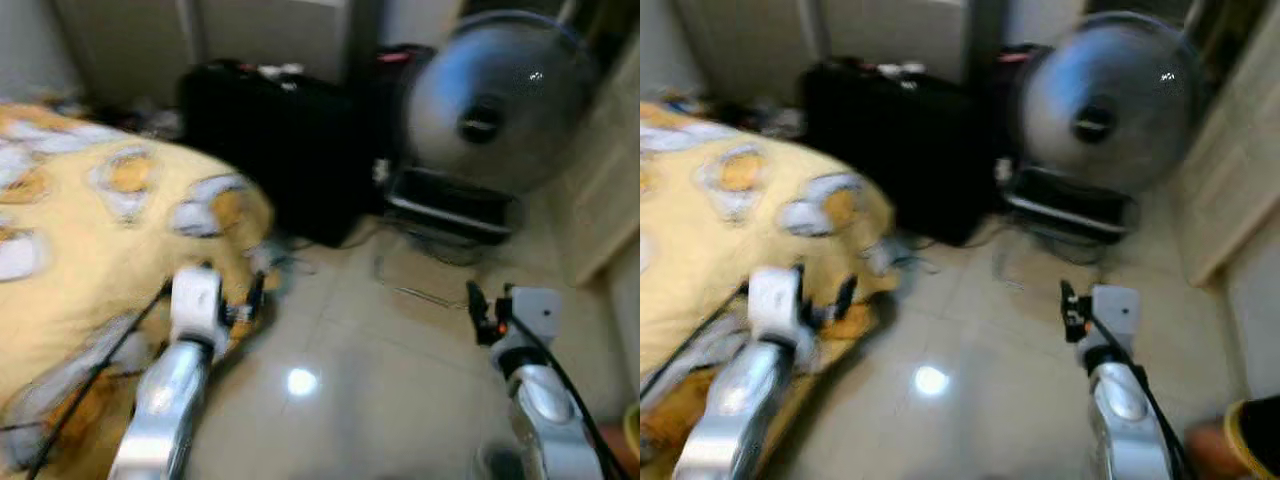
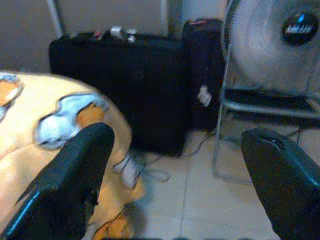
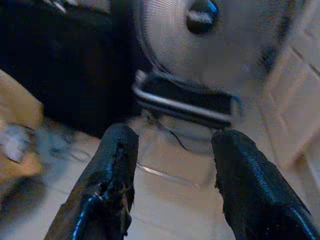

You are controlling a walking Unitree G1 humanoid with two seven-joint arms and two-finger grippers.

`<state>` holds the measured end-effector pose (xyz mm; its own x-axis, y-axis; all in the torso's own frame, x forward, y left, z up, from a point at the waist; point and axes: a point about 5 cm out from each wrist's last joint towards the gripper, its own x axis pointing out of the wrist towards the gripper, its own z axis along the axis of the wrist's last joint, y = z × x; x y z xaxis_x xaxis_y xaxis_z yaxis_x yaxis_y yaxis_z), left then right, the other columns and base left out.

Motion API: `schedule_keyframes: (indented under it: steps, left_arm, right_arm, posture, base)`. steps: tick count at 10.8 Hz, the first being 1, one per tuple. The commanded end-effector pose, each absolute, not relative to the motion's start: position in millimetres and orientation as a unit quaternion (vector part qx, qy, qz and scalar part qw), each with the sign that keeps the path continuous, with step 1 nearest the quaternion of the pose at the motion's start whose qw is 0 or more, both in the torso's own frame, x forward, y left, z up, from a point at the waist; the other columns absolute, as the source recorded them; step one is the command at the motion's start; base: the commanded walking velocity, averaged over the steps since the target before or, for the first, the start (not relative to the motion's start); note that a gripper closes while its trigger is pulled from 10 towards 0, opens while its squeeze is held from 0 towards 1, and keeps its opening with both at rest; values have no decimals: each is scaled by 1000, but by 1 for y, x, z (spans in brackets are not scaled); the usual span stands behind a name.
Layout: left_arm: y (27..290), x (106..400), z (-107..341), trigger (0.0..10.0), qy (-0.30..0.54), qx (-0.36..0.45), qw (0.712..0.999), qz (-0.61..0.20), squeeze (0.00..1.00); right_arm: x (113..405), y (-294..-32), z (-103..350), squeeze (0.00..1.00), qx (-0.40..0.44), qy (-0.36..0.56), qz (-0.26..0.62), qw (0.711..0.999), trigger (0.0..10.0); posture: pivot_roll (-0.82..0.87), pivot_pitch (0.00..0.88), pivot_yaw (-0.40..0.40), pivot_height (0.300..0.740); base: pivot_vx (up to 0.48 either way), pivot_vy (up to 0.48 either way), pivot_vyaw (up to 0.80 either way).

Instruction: Clean up the room

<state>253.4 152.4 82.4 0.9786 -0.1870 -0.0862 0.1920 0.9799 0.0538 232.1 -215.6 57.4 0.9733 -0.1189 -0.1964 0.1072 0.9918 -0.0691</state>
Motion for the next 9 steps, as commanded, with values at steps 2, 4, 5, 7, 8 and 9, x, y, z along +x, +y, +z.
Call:
schedule_keyframes:
  steps: [2,4,5,7,8,9]
  left_arm:
    - [172,252,85,10000,44,42,996,-68,27]
    - [186,259,88,10000,36,41,997,-49,27]
    - [186,262,88,10000,34,44,997,-50,31]
    - [186,274,96,10000,19,41,998,-45,31]
    - [185,277,97,10000,18,43,998,-49,31]
    - [184,279,98,10000,17,45,997,-54,27]
  right_arm:
    - [232,-197,56,0,-12,101,-41,994,10000]
    - [243,-188,60,0,-13,86,-34,996,10000]
    - [246,-191,58,0,-8,87,-46,995,10000]
    - [256,-193,60,0,-7,84,-48,995,10000]
    - [259,-193,63,0,-10,79,-46,996,10000]
    - [262,-192,64,0,-15,73,-43,996,10000]
  posture:
    - [-110,0,-12,740]
    - [-121,0,-3,740]
    - [-96,0,-20,740]
    - [-88,0,-26,740]
    - [-89,0,-27,740]
    - [-98,0,-26,740]
  base:
    - [377,0,0]
    - [375,0,0]
    - [375,0,0]
    - [375,0,0]
    - [375,0,0]
    - [379,0,0]
